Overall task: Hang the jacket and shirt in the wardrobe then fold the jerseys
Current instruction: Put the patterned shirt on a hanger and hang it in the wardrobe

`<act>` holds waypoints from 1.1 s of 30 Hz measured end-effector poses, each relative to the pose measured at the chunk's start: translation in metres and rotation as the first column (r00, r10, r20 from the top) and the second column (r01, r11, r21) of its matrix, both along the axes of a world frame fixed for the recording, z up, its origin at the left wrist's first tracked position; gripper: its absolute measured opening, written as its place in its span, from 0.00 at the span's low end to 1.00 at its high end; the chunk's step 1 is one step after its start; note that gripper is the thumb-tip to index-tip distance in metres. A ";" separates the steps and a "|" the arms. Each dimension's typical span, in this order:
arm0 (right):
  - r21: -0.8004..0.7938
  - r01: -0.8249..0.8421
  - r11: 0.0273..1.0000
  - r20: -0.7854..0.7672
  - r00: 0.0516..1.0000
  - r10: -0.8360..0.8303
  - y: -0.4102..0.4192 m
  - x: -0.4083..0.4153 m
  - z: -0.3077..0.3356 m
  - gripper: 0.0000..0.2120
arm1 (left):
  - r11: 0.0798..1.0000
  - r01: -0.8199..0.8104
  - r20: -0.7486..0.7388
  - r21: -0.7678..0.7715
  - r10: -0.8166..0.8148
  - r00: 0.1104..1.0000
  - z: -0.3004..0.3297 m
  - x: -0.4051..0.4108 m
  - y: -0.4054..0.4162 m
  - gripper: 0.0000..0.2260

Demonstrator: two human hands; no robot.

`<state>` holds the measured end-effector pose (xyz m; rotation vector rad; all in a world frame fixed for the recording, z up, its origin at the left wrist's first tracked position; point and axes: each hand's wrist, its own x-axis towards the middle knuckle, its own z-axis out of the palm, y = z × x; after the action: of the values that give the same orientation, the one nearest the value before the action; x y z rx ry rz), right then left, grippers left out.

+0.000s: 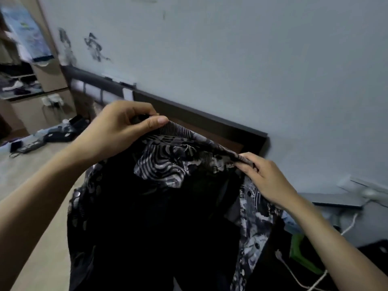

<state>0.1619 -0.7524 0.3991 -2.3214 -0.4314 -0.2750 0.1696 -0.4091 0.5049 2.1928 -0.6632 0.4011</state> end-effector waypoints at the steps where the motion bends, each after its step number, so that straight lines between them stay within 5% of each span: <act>1: -0.005 0.045 0.999 0.012 0.999 -0.045 -0.017 0.001 -0.001 0.06 | 1.000 0.010 0.024 -0.015 -0.010 1.000 0.008 0.009 -0.019 0.16; 7: 0.244 0.337 0.909 -0.023 0.939 -0.342 -0.121 -0.014 0.000 0.18 | 0.985 0.161 0.124 -0.068 -0.152 0.981 0.023 0.063 -0.142 0.17; 13: 0.239 0.549 0.801 0.071 0.812 -0.579 -0.232 -0.063 0.049 0.20 | 0.866 0.467 0.085 -0.180 -0.459 0.884 0.033 0.102 -0.270 0.17; 19: 0.309 0.742 0.596 0.208 0.558 -0.803 -0.310 -0.125 0.076 0.29 | 0.648 0.728 0.087 -0.225 -0.730 0.677 0.043 0.117 -0.417 0.14; 28: 0.206 0.960 0.188 0.326 0.114 -0.938 -0.346 -0.251 0.159 0.09 | 0.246 0.943 0.133 -0.223 -0.951 0.280 0.089 0.097 -0.604 0.11; 33: 0.176 0.981 -0.077 0.494 -0.156 -0.855 -0.335 -0.310 0.178 0.08 | 0.094 0.982 0.315 -0.165 -0.938 0.143 0.109 0.054 -0.675 0.11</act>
<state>-0.1485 -1.0876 0.5772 -2.2673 1.3938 -1.6697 0.2234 -1.0841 0.6140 0.9324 -1.8073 -0.1002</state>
